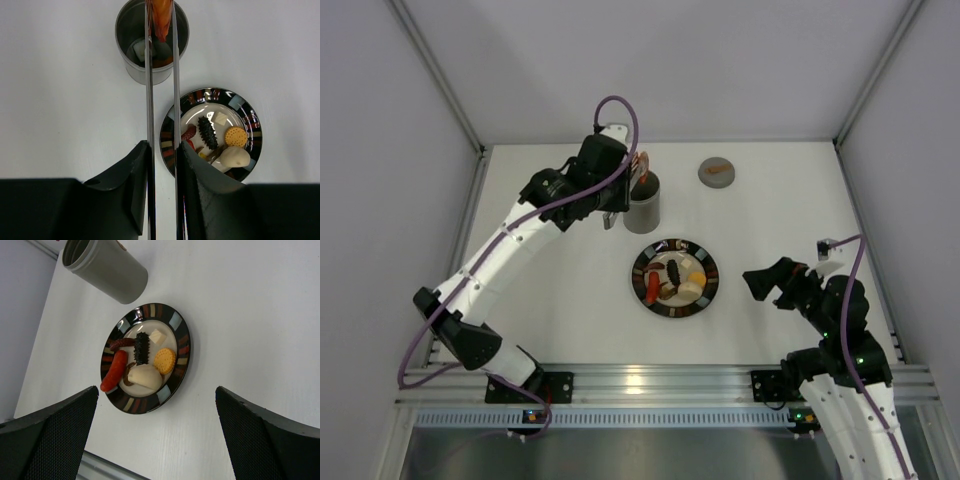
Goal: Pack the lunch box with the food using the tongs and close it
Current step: Place the fake food in the packing box, then pick up the fake food from the plate.
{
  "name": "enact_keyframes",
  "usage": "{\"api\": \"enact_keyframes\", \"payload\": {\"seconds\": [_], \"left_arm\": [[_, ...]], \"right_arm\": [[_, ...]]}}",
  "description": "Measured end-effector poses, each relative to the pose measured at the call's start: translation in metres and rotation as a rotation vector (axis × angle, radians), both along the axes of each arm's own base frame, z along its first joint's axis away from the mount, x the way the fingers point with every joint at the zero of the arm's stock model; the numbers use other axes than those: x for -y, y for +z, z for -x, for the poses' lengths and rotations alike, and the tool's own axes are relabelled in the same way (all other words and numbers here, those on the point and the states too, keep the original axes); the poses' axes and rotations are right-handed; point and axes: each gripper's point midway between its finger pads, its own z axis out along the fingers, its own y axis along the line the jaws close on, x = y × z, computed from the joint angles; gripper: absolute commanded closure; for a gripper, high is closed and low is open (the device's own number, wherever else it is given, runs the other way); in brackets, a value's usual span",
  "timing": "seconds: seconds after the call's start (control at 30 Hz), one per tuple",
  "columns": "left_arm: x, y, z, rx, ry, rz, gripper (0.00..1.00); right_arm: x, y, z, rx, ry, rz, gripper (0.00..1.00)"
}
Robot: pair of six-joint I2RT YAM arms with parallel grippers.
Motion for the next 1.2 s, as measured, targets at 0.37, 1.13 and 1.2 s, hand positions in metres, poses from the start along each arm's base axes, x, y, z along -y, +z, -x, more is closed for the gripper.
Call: {"api": "enact_keyframes", "payload": {"seconds": [0.37, 1.13, 1.2], "left_arm": [[-0.006, -0.025, -0.011, -0.048, 0.030, -0.044, 0.65], [0.008, -0.030, 0.002, -0.092, -0.067, -0.015, 0.53], [0.010, -0.030, 0.012, -0.099, -0.097, -0.007, 0.53]], "right_arm": [[0.000, 0.000, 0.000, 0.001, 0.000, 0.000, 0.01], [0.000, -0.001, 0.000, -0.003, 0.000, 0.001, 0.00], [0.000, -0.001, -0.001, -0.006, 0.000, 0.001, 0.01]]}}
